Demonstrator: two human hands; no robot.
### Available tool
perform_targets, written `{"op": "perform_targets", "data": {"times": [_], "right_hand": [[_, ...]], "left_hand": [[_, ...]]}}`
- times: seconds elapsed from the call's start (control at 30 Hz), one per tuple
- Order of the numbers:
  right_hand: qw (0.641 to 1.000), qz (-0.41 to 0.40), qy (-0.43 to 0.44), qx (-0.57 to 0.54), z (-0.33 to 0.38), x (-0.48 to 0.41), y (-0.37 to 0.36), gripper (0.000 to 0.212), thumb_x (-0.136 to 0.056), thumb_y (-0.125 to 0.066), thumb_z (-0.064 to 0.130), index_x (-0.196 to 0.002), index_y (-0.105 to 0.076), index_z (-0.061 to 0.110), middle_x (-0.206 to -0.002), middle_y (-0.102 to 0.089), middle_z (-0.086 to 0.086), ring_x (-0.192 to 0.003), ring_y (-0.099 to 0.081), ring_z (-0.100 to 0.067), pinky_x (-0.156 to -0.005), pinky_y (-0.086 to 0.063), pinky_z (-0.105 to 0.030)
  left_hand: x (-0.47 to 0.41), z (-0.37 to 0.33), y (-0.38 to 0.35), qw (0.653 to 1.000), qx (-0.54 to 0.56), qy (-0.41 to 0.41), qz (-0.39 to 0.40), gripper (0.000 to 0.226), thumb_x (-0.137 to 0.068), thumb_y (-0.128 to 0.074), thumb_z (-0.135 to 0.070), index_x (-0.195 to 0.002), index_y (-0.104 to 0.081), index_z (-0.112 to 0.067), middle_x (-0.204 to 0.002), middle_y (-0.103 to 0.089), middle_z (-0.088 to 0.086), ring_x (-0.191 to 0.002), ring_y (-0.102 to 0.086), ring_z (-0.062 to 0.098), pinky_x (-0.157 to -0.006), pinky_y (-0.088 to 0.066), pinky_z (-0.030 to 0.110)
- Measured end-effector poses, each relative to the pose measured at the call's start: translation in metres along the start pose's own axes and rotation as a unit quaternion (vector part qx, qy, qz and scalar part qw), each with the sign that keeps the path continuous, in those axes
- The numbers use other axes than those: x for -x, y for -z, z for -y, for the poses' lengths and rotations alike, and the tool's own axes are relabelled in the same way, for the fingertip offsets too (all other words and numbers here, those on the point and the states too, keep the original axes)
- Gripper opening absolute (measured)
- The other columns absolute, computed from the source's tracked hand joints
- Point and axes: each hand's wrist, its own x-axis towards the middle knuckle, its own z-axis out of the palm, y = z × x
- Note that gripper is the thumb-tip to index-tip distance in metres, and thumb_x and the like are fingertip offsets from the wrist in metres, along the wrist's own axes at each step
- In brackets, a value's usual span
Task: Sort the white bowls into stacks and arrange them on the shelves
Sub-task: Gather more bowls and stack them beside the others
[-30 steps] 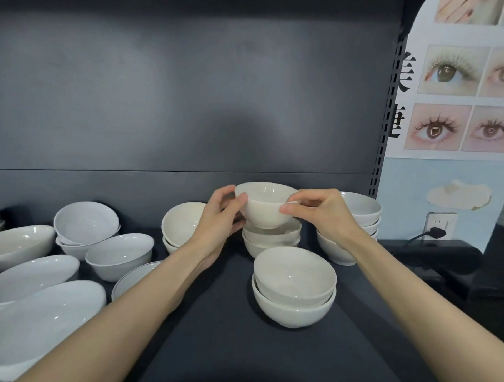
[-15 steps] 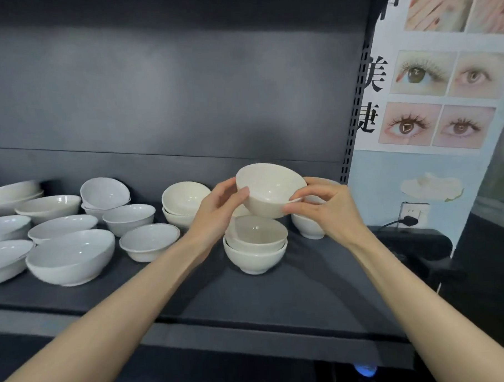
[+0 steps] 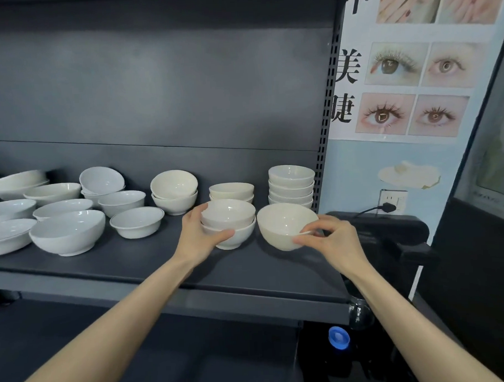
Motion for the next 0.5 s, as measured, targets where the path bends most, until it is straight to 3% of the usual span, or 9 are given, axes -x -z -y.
{"op": "perform_targets", "data": {"times": [0.1,0.2,0.37,0.43,0.5], "right_hand": [[1.000,-0.010,-0.018,0.008,-0.014,-0.001,-0.005,0.015,-0.063,-0.087,0.011,-0.072,-0.075,0.008,-0.092,-0.067,-0.004,-0.083,-0.058,-0.006,-0.068,-0.042,-0.005],[1.000,-0.015,-0.023,0.015,-0.019,-0.003,-0.010,0.015,-0.062,-0.087,0.012,-0.071,-0.075,0.008,-0.095,-0.067,-0.005,-0.090,-0.059,-0.017,-0.069,-0.042,-0.004],[0.999,0.002,-0.033,0.023,-0.021,-0.009,-0.012,0.015,-0.066,-0.086,0.016,-0.074,-0.074,0.012,-0.099,-0.068,-0.003,-0.100,-0.061,-0.020,-0.072,-0.043,-0.005],[0.998,0.027,-0.042,0.037,-0.018,-0.010,-0.012,0.019,-0.068,-0.085,0.019,-0.081,-0.072,0.014,-0.121,-0.062,-0.002,-0.120,-0.053,-0.022,-0.082,-0.040,-0.011],[0.996,0.050,-0.045,0.050,-0.010,-0.011,-0.014,0.029,-0.070,-0.084,0.023,-0.096,-0.071,0.018,-0.141,-0.040,0.003,-0.134,-0.037,-0.018,-0.090,-0.032,-0.012]], "left_hand": [[-0.005,0.008,0.000,1.000,0.017,0.011,0.010,0.085,-0.072,-0.084,-0.015,-0.142,-0.036,-0.016,-0.140,-0.042,0.003,-0.119,-0.045,0.016,-0.087,-0.040,0.019],[-0.010,0.016,0.003,1.000,-0.004,0.025,0.008,0.083,-0.069,-0.086,-0.022,-0.139,-0.040,-0.020,-0.139,-0.045,0.003,-0.123,-0.048,0.021,-0.099,-0.042,0.030],[-0.013,0.021,0.005,1.000,-0.001,0.019,-0.011,0.076,-0.066,-0.087,-0.022,-0.131,-0.048,-0.022,-0.130,-0.053,0.000,-0.114,-0.055,0.021,-0.099,-0.046,0.037],[-0.015,0.023,0.007,1.000,0.007,0.021,-0.013,0.075,-0.066,-0.087,-0.022,-0.130,-0.049,-0.023,-0.128,-0.053,-0.001,-0.112,-0.056,0.020,-0.098,-0.048,0.038],[-0.016,0.024,0.009,1.000,0.013,0.020,-0.013,0.074,-0.066,-0.087,-0.021,-0.129,-0.049,-0.024,-0.127,-0.054,-0.002,-0.111,-0.057,0.020,-0.097,-0.049,0.038]]}}
